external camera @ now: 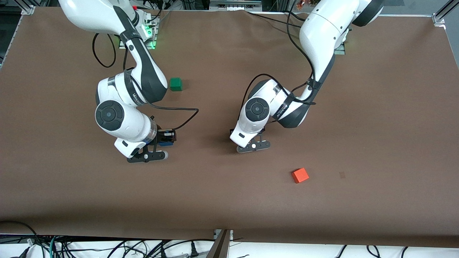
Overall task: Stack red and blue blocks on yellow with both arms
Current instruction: 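Lower the red cube onto the yellow cube and open the left gripper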
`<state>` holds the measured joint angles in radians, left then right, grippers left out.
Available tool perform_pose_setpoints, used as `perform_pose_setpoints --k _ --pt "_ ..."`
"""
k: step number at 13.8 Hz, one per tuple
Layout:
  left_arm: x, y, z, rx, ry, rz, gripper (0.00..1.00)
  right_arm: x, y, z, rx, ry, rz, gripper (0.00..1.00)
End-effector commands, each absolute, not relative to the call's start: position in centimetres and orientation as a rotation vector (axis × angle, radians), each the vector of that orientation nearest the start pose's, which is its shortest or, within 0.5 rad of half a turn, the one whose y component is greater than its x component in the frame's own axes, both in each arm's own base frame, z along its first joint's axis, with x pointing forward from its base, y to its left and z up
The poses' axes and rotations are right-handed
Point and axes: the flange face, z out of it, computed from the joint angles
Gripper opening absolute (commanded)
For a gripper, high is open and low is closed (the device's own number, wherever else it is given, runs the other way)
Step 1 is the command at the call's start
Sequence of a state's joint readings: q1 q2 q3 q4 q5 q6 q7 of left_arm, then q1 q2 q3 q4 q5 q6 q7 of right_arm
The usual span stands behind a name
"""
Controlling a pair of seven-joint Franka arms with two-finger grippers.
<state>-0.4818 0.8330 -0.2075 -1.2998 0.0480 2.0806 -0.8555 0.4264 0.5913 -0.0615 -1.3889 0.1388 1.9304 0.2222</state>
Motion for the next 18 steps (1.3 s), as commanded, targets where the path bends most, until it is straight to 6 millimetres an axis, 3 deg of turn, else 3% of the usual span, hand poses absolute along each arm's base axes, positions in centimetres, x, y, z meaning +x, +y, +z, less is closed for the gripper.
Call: perform_pose_setpoints --k 1,2,3,5,7,9,10,12,15,18 --pt "59.6 -44.1 24.3 -3.146 -0.322 0.153 0.00 65.9 27.6 36.8 -3.068 -0.144 0.113 0.03" --pt "59.6 -44.1 24.3 -3.145 -0.321 0.155 0.18 65.9 27.6 36.8 -3.068 -0.142 0.115 0.03" --pt "59.6 -44.1 24.3 -3.145 -0.321 0.155 0.99 65.9 27.6 36.8 -3.068 -0.142 0.115 0.03" --pt "59.8 -44.2 24.7 -3.155 -0.327 0.147 1.00 65.9 27.7 36.8 -3.068 -0.142 0.115 0.03" --pt "60.6 -43.4 26.7 -3.169 -0.348 0.116 1.00 65.9 27.7 36.8 -3.068 -0.142 0.115 0.03" --pt "62.5 -40.2 29.8 -3.154 -0.399 0.105 1.00 65.6 28.3 36.8 -3.069 -0.127 0.117 0.03" --pt "63.6 -37.8 32.4 -3.151 -0.414 0.097 1.00 65.2 29.2 36.9 -3.072 -0.090 0.115 0.03" --pt "65.7 -32.4 37.9 -3.177 -0.293 0.050 1.00 64.0 32.3 37.5 -3.073 -0.077 0.103 0.03" --pt "66.3 -26.5 43.5 -3.165 -0.151 0.049 1.00 62.8 36.9 39.5 -3.052 -0.018 0.033 0.03" --pt "66.9 -19.9 48.8 -3.162 -0.074 -0.003 1.00 60.0 44.4 39.0 -3.010 0.058 -0.025 0.03"
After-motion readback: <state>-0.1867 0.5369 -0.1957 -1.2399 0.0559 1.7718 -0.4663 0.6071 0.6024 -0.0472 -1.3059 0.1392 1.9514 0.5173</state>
